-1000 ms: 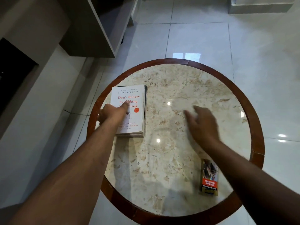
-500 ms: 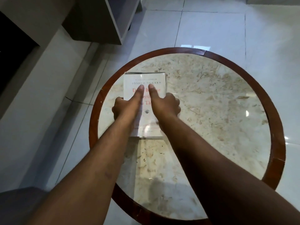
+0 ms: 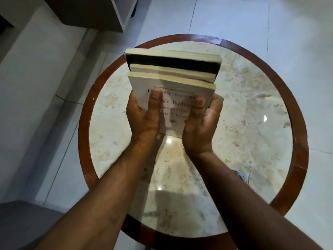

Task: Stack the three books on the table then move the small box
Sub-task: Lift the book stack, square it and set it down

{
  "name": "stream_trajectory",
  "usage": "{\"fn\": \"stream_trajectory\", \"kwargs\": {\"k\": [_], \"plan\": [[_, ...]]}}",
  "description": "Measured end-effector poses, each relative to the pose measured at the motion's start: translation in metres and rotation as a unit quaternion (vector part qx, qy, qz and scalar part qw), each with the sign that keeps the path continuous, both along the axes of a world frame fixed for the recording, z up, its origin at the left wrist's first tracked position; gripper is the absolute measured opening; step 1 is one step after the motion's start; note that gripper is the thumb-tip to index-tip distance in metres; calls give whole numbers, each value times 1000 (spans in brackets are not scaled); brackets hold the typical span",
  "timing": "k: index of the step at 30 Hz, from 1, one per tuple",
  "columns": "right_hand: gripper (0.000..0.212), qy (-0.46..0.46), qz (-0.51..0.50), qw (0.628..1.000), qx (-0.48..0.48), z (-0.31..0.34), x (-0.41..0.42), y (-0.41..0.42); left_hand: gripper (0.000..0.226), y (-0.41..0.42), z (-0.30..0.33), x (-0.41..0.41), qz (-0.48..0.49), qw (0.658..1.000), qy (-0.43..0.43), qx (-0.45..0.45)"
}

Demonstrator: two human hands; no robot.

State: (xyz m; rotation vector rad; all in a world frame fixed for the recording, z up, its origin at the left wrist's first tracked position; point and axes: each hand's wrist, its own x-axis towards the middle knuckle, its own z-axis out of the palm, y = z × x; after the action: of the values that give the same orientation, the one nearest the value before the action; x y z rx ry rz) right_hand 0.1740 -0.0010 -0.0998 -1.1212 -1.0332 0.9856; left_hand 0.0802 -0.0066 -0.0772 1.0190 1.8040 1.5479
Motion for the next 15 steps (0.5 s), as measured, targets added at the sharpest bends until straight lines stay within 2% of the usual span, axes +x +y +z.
{"fn": "stream_trajectory", "kwargs": {"k": [1,3,7,12,15], "plan": [[54,-3,-3,1000,-6,-1,-1,2,27,3,0,-2,-11,1000,-23,-11],[54,-8,-6,999,-35,3,1,7,32,12,0,-4,-14,998,-42,-50],[37,-69,-27,991,-110,11,22,33,36,34,7,10,-28,991,-24,-129],[52,-159,-13,950,-269,32,92,81,68,72,8,66,-60,948,-82,-303],[46,-207,-11,928,-310,36,137,90,60,82,-4,98,-98,939,-40,-328]]}}
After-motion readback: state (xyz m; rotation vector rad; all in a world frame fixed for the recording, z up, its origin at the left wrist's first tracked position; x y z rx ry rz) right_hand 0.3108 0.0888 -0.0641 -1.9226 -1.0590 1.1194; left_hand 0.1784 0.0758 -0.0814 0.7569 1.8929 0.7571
